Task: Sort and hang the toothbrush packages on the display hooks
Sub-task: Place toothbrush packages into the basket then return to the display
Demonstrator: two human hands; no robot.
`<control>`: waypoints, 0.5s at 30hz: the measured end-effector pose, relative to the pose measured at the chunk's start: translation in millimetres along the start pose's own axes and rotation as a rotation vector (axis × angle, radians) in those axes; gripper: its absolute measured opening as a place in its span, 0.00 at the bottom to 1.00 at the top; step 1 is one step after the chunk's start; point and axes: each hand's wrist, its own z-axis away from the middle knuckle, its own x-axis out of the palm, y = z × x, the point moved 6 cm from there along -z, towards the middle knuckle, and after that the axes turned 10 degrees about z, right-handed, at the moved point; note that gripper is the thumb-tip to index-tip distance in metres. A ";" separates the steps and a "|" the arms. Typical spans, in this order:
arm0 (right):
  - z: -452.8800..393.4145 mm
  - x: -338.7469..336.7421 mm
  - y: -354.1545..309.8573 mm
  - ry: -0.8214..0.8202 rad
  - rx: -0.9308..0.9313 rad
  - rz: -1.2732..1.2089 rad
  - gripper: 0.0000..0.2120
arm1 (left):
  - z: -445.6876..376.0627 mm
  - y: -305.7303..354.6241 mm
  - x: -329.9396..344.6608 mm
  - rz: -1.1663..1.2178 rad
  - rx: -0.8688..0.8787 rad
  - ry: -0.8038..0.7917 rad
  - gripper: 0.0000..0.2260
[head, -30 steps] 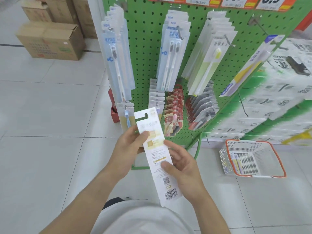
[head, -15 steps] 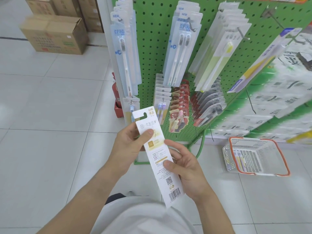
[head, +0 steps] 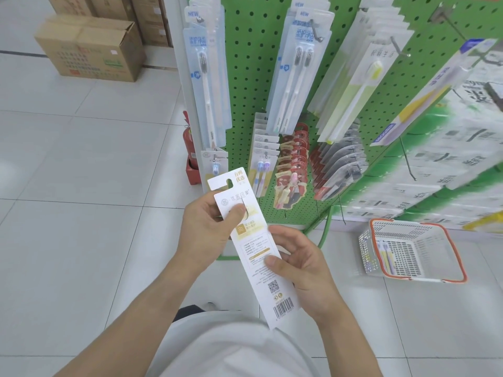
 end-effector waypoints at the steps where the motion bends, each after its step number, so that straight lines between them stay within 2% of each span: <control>1: 0.4 -2.4 0.2 -0.003 0.025 0.030 0.23 | -0.1 0.0 -0.4 0.006 0.003 0.010 0.08; 4: 0.1 -9.4 -0.5 0.008 0.101 0.140 0.19 | 2.0 -2.4 0.5 0.048 0.000 0.036 0.08; 6: -2.4 -11.2 -2.2 0.038 0.095 0.139 0.17 | 5.9 -5.8 7.8 0.050 -0.025 -0.016 0.11; 9: -5.5 -9.0 -3.6 0.044 0.080 0.143 0.18 | 9.6 -9.8 15.3 0.044 -0.072 -0.071 0.17; 15: 0.2 -21.3 -7.7 -0.061 0.099 0.181 0.21 | 7.5 -9.7 8.8 0.090 -0.036 0.011 0.20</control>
